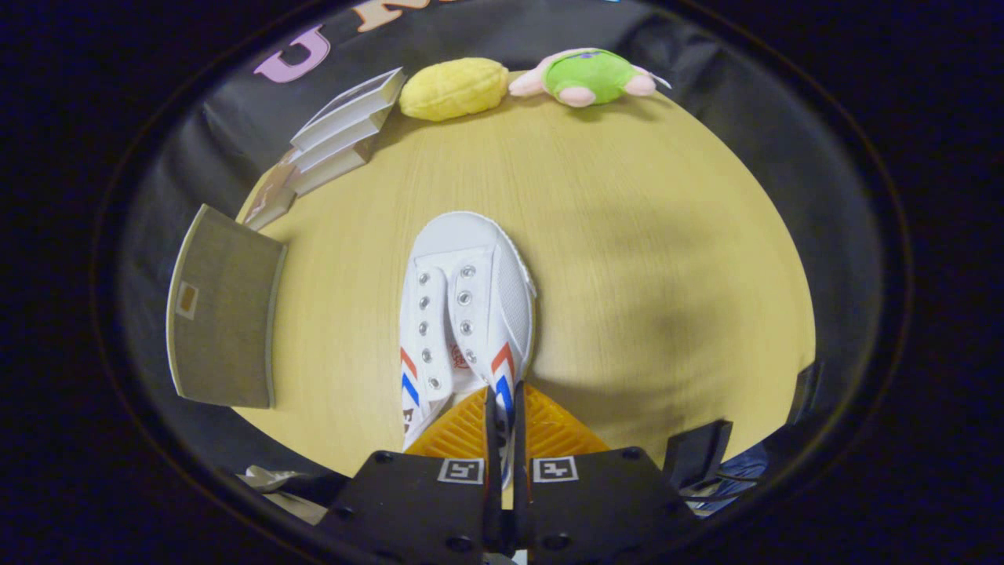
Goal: Open the storage box then place both shoes into the box .Put the left shoe in first, then the right shoe, with the right side of both shoes facing outward in a uniform manner.
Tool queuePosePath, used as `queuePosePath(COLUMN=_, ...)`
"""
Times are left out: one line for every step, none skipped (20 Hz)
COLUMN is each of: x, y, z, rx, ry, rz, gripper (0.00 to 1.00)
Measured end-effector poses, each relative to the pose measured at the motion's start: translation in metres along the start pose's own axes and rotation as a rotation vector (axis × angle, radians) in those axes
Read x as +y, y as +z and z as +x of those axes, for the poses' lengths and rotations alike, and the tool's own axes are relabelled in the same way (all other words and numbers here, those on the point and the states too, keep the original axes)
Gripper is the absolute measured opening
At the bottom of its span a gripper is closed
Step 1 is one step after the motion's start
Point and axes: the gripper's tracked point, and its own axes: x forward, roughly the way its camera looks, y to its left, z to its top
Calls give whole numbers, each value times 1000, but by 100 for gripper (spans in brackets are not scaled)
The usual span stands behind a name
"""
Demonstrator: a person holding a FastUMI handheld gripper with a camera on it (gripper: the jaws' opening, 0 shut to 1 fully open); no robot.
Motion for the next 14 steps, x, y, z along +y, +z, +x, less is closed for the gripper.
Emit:
queuePosePath(x=2, y=-1, z=-3, rx=-4, ry=11, rz=20, gripper=9)
queuePosePath(x=3, y=0, z=-6, rx=-15, ry=17, rz=42, gripper=9)
queuePosePath(x=5, y=1, z=-8, rx=-21, ry=23, rz=62, gripper=9)
queuePosePath(x=9, y=2, z=-10, rx=-25, ry=36, rz=84, gripper=9)
queuePosePath(x=12, y=4, z=-13, rx=-39, ry=41, rz=115, gripper=7)
queuePosePath(x=14, y=8, z=-8, rx=-53, ry=50, rz=158, gripper=5)
queuePosePath(x=20, y=4, z=-9, rx=-44, ry=69, rz=188, gripper=3)
queuePosePath(x=20, y=2, z=-12, rx=-51, ry=67, rz=220, gripper=3)
queuePosePath(x=21, y=-2, z=-12, rx=-35, ry=68, rz=226, gripper=3)
queuePosePath(x=21, y=-3, z=-12, rx=-38, ry=65, rz=240, gripper=3)
queuePosePath(x=24, y=-5, z=-15, rx=-38, ry=72, rz=253, gripper=3)
queuePosePath(x=28, y=-7, z=-19, rx=-41, ry=93, rz=271, gripper=3)
queuePosePath(x=34, y=-4, z=-25, rx=-49, ry=120, rz=300, gripper=3)
queuePosePath(x=43, y=-3, z=-31, rx=-53, ry=152, rz=318, gripper=3)
